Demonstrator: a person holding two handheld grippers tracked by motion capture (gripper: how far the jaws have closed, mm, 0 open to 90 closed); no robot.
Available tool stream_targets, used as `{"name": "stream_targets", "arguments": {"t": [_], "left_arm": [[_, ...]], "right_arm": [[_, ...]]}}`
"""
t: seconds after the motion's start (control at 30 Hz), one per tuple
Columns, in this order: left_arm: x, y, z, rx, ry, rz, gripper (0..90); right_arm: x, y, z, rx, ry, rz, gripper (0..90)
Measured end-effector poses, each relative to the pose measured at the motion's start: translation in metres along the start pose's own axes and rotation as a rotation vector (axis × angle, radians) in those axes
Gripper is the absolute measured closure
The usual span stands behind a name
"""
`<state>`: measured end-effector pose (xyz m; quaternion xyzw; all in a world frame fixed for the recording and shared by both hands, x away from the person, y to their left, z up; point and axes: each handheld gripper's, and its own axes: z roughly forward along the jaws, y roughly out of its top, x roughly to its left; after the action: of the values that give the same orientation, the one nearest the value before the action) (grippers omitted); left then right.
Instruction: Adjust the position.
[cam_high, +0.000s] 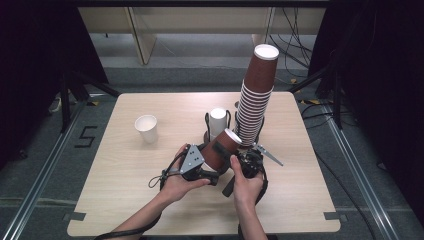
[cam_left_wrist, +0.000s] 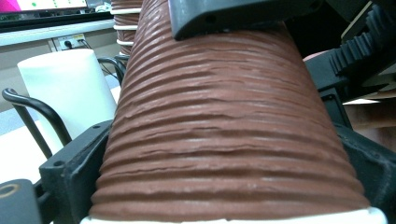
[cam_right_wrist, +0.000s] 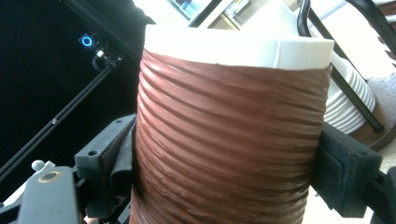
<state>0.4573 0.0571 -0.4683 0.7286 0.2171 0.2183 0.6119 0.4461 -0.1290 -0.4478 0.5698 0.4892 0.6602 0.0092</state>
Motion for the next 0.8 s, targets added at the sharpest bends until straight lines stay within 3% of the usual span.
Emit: {"name": "stream_targets", "arguments": {"t": [0.23, 0.33, 0.37, 0.4, 0.8], "left_arm": [[-0.0013, 0.0014, -0.0028, 0.007, 0.004, -0.001, 7.7], [-0.0011, 0.0021, -0.0032, 0.004, 0.003, 0.004, 8.7], [-0.0010, 0.0022, -0.0033, 0.003, 0.003, 0.005, 9.1], [-0.0008, 0.0021, -0.0033, 0.003, 0.003, 0.005, 9.3], [0.0004, 0.0045, -0.0058, -0.025, 0.001, 0.020, 10.7]], "right_arm": [[-0.0018, 0.0003, -0.0001, -0.011, 0.006, 0.002, 16.0], [-0.0017, 0.0008, 0.0002, -0.023, 0.016, 0.033, 15.4], [0.0005, 0.0006, -0.0002, -0.018, 0.017, 0.076, 15.3], [-0.0027, 0.0010, 0.0003, -0.023, 0.017, 0.035, 15.2], [-0.0006, 0.0039, 0.0003, -0.009, 0.020, 0.070, 14.5]]}}
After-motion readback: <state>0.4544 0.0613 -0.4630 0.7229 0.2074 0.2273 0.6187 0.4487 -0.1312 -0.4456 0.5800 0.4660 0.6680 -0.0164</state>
